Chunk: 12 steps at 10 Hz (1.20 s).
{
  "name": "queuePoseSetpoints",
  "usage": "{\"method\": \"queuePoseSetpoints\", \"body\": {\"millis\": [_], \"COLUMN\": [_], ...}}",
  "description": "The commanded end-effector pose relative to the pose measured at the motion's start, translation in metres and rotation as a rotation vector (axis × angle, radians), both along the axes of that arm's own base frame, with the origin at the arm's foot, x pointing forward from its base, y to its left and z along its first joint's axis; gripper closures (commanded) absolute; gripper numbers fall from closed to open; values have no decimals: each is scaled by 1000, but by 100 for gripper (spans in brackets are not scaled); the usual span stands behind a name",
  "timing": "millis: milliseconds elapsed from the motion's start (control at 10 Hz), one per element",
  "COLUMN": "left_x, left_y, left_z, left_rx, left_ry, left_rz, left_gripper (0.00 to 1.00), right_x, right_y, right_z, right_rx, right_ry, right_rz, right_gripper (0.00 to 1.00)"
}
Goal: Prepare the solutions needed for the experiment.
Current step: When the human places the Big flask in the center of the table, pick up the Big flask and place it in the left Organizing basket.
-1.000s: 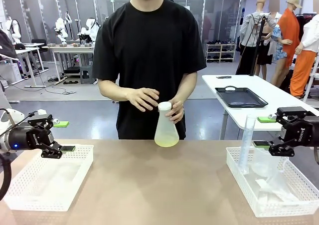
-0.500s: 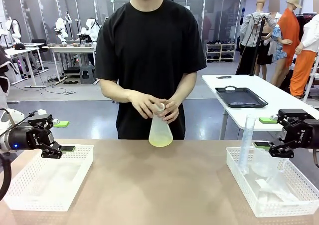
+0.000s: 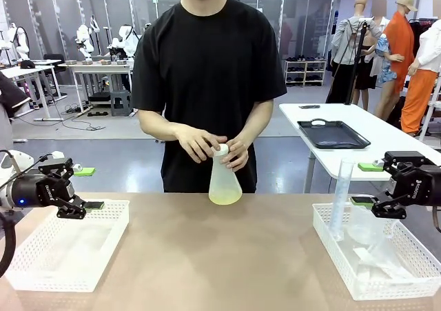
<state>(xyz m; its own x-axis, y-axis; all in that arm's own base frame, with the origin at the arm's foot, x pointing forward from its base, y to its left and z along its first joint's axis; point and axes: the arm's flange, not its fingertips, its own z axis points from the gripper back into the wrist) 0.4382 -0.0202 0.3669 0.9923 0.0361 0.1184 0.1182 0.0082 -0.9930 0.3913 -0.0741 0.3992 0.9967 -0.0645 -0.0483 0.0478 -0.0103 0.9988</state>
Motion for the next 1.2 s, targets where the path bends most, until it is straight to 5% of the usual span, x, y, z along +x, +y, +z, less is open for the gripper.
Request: {"method": "queuePoseSetpoints", "body": {"millis": [0,1100], "left_x": [1,1], "left_y": [-1,-1], "left_z": [2,2], "left_rx": [-2,-2], "left_ry": [-4,-4], "left_rz": [19,19], "left_gripper": [0,0], "right_x": [0,0], "right_y": [0,0], "right_z": [2,2], "right_rx": [-1,-1], "right_ry": [-6,-6], "right_rz": [0,0], "right_gripper": [19,19]}}
